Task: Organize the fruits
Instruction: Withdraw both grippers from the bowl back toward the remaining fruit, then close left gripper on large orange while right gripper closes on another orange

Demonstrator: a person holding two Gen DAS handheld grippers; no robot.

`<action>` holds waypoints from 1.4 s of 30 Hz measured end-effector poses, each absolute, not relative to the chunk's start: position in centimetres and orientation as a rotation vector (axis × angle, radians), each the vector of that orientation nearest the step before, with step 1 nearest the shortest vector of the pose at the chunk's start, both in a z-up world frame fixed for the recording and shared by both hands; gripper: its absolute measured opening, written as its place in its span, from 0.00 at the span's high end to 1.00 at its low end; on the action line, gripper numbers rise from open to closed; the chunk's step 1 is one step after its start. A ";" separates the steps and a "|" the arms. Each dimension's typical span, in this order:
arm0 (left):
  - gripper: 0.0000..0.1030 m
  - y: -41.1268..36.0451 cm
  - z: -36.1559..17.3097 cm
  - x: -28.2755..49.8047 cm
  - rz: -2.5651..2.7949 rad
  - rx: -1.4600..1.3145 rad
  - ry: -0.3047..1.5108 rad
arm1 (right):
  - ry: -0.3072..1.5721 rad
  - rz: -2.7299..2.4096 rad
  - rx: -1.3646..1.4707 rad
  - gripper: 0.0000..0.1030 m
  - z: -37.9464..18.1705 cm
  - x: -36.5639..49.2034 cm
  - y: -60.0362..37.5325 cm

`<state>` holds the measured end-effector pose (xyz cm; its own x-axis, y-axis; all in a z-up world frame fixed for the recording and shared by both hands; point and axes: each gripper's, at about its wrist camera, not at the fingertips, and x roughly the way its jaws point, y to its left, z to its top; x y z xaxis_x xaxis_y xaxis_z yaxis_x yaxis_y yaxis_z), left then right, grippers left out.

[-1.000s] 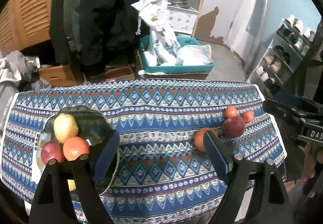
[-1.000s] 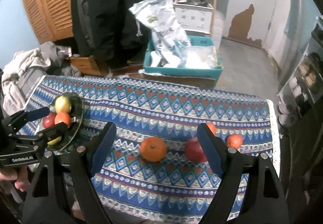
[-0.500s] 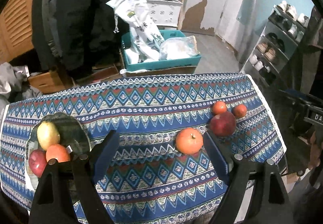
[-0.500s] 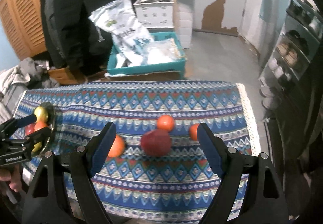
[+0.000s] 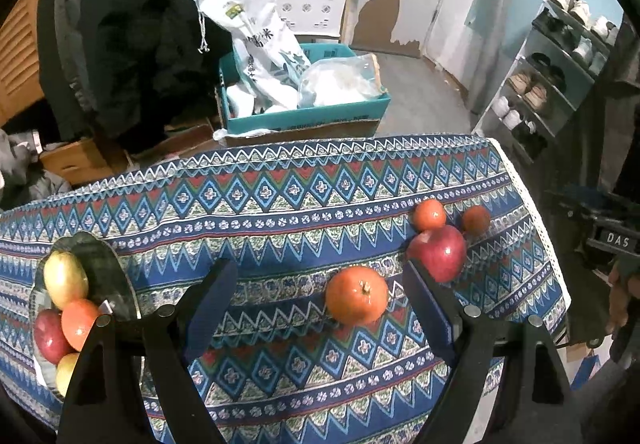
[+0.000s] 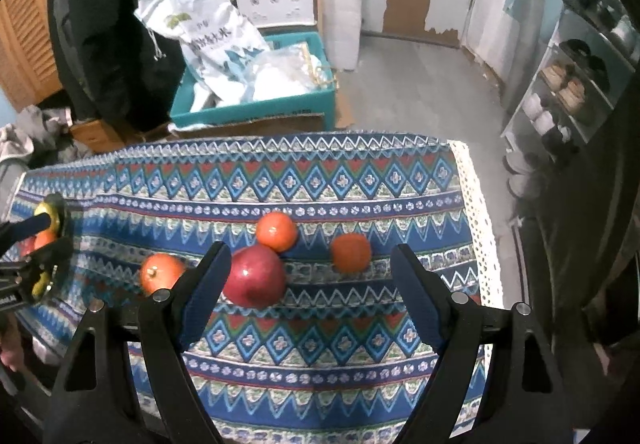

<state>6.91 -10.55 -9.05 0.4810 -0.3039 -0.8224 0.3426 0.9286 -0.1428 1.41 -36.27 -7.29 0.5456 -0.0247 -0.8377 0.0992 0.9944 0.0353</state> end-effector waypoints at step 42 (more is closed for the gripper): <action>0.16 -16.7 -22.8 9.1 -0.411 0.013 1.266 | 1.229 -0.089 0.108 0.55 -22.2 7.5 -40.8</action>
<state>9.10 -16.68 -22.84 0.2377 -0.2933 -0.9260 0.3072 0.9271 -0.2148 7.50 -40.80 -22.25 0.3332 -0.0098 -0.9428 0.1269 0.9913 0.0346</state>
